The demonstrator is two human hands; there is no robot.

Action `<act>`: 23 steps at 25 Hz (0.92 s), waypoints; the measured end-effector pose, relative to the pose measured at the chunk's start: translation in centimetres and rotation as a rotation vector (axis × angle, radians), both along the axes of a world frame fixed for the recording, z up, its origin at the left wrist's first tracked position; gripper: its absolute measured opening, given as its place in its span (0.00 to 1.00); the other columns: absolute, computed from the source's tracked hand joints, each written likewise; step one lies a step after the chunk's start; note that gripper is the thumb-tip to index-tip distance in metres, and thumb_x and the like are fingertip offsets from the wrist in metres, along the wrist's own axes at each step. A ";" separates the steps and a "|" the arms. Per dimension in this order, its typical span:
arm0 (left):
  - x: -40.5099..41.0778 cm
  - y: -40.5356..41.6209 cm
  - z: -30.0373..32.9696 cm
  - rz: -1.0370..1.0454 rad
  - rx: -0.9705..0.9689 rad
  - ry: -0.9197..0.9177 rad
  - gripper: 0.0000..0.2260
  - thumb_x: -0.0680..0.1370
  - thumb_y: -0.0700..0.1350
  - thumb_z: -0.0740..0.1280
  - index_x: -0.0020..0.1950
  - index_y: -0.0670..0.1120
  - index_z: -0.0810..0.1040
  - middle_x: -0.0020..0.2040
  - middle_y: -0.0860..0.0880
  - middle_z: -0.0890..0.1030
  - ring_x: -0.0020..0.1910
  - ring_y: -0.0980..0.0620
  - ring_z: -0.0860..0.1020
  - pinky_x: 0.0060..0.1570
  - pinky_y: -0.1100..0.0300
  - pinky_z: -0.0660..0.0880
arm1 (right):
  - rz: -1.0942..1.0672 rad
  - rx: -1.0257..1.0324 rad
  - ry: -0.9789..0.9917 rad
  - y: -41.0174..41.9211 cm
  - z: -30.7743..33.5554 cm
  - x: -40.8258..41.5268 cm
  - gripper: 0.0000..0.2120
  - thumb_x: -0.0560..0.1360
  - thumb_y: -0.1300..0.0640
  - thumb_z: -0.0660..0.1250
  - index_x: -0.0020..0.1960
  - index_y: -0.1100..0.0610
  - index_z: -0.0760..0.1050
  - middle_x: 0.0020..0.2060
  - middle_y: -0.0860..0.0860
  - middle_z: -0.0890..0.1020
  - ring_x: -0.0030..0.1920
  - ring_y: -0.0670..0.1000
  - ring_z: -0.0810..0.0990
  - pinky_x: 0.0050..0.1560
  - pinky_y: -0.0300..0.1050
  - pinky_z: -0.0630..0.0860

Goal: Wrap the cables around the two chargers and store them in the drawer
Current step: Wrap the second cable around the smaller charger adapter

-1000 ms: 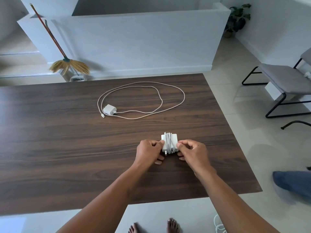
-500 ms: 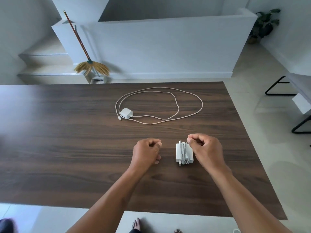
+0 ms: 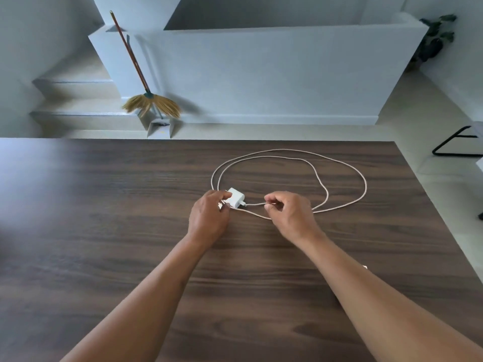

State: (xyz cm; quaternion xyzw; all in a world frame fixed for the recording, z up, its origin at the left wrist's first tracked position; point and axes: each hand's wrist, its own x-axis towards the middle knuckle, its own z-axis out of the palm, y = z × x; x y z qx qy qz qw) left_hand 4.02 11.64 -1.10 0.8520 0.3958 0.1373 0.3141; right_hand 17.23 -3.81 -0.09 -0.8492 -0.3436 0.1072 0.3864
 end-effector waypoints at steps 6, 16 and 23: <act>3.8 6.6 -0.8 -0.496 0.159 0.376 0.29 0.76 0.45 0.68 0.77 0.55 0.71 0.75 0.52 0.72 0.69 0.46 0.77 0.63 0.50 0.75 | 0.121 -0.360 -0.206 5.5 -3.8 1.0 0.14 0.78 0.56 0.69 0.63 0.52 0.82 0.57 0.51 0.84 0.61 0.59 0.76 0.62 0.52 0.75; 0.8 4.6 4.1 -0.536 -0.475 -0.047 0.19 0.71 0.48 0.81 0.58 0.49 0.79 0.47 0.50 0.84 0.36 0.50 0.81 0.34 0.52 0.82 | 0.126 -0.016 -0.371 2.4 4.1 0.9 0.04 0.77 0.60 0.73 0.51 0.54 0.85 0.44 0.48 0.86 0.49 0.54 0.79 0.52 0.50 0.77; -4.7 1.3 9.3 -0.603 -0.976 -0.363 0.15 0.78 0.47 0.73 0.60 0.37 0.82 0.44 0.44 0.83 0.40 0.47 0.83 0.40 0.52 0.83 | 0.262 0.122 -0.307 -0.3 11.8 -1.6 0.04 0.77 0.56 0.75 0.52 0.53 0.86 0.45 0.44 0.86 0.50 0.46 0.82 0.53 0.37 0.76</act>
